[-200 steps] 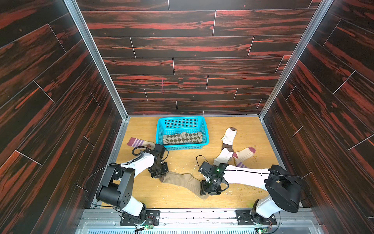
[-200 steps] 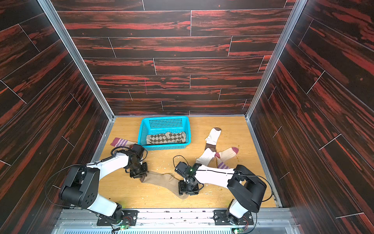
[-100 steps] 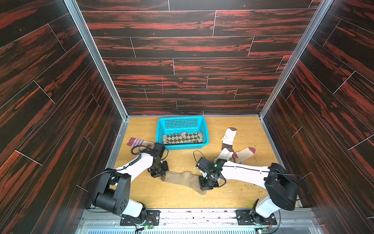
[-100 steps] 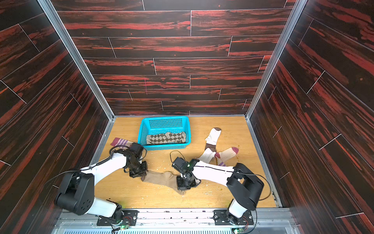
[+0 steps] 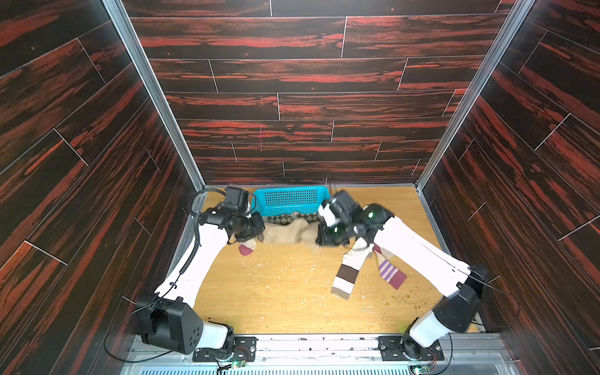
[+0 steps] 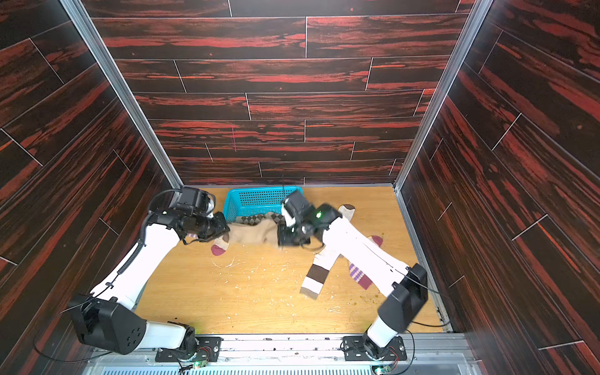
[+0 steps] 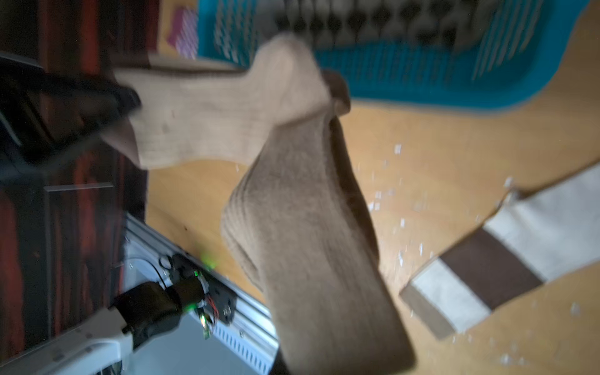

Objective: Place the socks together as a pair
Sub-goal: Pick up a pair of socks from the center of the board, then place a pair of socks in the bin.

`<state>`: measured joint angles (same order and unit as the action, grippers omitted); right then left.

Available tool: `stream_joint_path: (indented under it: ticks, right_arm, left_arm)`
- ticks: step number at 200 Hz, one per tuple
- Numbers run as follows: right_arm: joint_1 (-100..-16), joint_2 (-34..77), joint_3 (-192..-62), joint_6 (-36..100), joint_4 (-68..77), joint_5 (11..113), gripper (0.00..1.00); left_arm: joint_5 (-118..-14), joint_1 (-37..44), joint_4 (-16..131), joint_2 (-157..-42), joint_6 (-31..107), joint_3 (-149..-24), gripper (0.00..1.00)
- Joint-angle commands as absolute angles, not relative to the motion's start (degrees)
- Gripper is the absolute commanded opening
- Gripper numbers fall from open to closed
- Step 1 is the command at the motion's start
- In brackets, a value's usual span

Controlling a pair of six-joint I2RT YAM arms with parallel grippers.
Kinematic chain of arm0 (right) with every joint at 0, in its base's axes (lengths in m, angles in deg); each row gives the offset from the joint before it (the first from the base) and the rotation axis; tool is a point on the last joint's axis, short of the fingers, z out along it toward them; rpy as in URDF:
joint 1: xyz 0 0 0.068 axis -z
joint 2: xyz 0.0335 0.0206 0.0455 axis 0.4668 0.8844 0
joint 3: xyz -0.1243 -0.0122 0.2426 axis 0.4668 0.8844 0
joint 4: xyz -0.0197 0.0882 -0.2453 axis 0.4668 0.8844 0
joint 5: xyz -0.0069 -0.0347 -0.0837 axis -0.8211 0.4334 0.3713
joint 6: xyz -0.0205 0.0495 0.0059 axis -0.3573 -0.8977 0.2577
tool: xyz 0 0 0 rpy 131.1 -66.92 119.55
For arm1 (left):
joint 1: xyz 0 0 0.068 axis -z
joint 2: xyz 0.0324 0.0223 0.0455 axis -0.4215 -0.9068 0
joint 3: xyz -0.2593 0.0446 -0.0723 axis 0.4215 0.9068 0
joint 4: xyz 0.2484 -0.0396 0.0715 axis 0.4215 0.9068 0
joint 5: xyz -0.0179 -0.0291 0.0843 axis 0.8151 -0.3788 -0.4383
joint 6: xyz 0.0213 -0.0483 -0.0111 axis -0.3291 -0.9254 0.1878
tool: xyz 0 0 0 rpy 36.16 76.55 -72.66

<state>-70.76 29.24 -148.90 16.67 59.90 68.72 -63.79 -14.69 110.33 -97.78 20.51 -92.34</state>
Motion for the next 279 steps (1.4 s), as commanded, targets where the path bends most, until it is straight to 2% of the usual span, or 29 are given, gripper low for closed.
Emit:
stream_joint_path:
  ticks: [1,40,80,99,211,223,232,254,265,279]
  right_arm:
    - [-65.86,36.75,-156.31,24.17,64.05,66.63,0.00]
    - [-59.02,52.93,-173.22,30.50,66.32,61.75,0.00]
    - [-55.59,71.32,-195.85,33.07,73.48,57.60,0.00]
    - [-54.02,77.02,-202.57,32.79,74.39,56.10,0.00]
    - [-51.47,82.87,-196.69,33.02,68.64,57.47,0.00]
    - [-51.42,83.40,-196.74,32.73,68.41,57.47,0.02]
    - [-51.46,83.69,-196.70,32.57,68.38,57.04,0.04]
    - [-51.63,84.59,-196.65,32.54,69.65,56.71,0.15]
    - [-51.73,84.60,-196.45,32.57,70.57,58.05,0.22]
    - [-51.76,83.98,-195.87,32.05,71.09,59.42,0.34]
  left_arm:
    - [-63.67,-16.01,110.74,-102.68,21.62,-96.97,0.10]
    - [-66.88,-17.89,105.95,-111.47,21.78,-101.30,0.10]
    - [-67.45,-18.99,106.49,-121.92,23.42,-107.45,0.10]
    - [-69.06,-19.22,104.40,-124.41,23.79,-107.45,0.10]
    - [-71.15,-19.58,96.70,-130.32,24.33,-101.34,0.12]
    - [-71.17,-19.57,96.45,-130.65,24.38,-100.84,0.12]
    - [-71.04,-19.62,96.38,-130.95,24.23,-100.54,0.15]
    - [-70.68,-19.57,95.91,-130.94,23.51,-99.40,0.32]
    - [-70.66,-19.61,95.92,-130.69,23.09,-98.98,0.42]
    - [-70.29,-19.57,95.93,-129.93,22.57,-98.46,0.50]
